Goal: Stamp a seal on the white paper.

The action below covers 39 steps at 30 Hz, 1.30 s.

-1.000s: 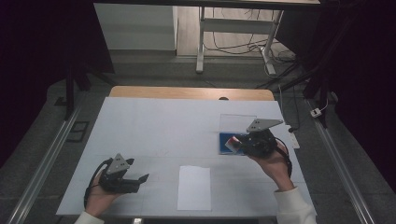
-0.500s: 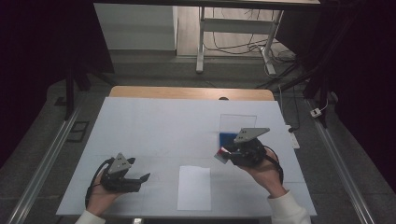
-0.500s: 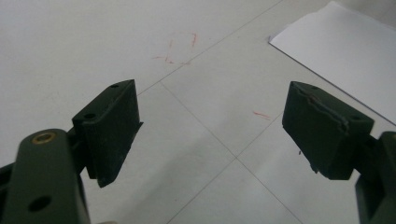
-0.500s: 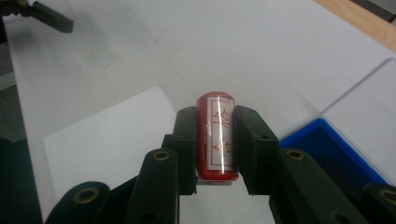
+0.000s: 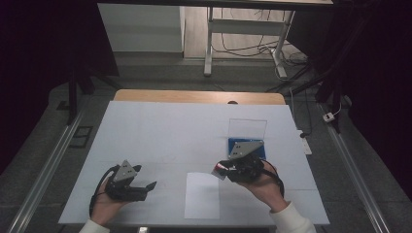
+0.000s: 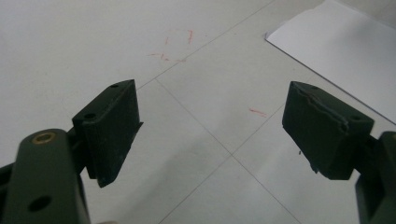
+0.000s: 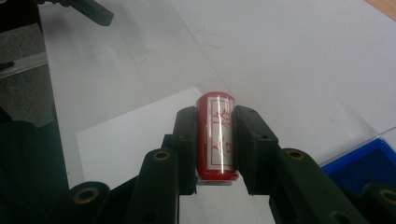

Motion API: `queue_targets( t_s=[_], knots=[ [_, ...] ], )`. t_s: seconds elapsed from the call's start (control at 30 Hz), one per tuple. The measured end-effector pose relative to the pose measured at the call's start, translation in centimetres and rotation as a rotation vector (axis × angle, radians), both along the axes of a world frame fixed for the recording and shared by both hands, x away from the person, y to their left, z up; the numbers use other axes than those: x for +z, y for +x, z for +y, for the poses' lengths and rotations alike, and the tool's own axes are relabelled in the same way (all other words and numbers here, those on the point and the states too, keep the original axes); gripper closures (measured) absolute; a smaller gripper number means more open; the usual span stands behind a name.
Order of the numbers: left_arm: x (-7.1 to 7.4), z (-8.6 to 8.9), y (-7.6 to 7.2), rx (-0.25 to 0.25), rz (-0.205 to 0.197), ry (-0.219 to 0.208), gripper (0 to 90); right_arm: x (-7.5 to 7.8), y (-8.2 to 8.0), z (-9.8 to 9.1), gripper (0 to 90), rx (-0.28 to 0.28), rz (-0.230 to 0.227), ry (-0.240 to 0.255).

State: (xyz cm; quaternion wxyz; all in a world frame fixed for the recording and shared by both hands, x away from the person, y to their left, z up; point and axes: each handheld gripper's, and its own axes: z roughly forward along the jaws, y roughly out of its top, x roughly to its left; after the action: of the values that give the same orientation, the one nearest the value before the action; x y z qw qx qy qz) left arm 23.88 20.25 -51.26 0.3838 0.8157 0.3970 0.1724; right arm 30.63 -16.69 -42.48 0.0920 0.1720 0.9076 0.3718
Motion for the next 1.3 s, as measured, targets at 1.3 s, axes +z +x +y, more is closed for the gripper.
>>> queue_targets(
  t_s=[1.3],
  knots=[
    [-0.3, 0.2, -0.1, 0.013, 0.014, -0.013, 19.3, -3.6, -1.3, 5.3, 70.4, 0.097, 0.064, -0.113]
  ],
)
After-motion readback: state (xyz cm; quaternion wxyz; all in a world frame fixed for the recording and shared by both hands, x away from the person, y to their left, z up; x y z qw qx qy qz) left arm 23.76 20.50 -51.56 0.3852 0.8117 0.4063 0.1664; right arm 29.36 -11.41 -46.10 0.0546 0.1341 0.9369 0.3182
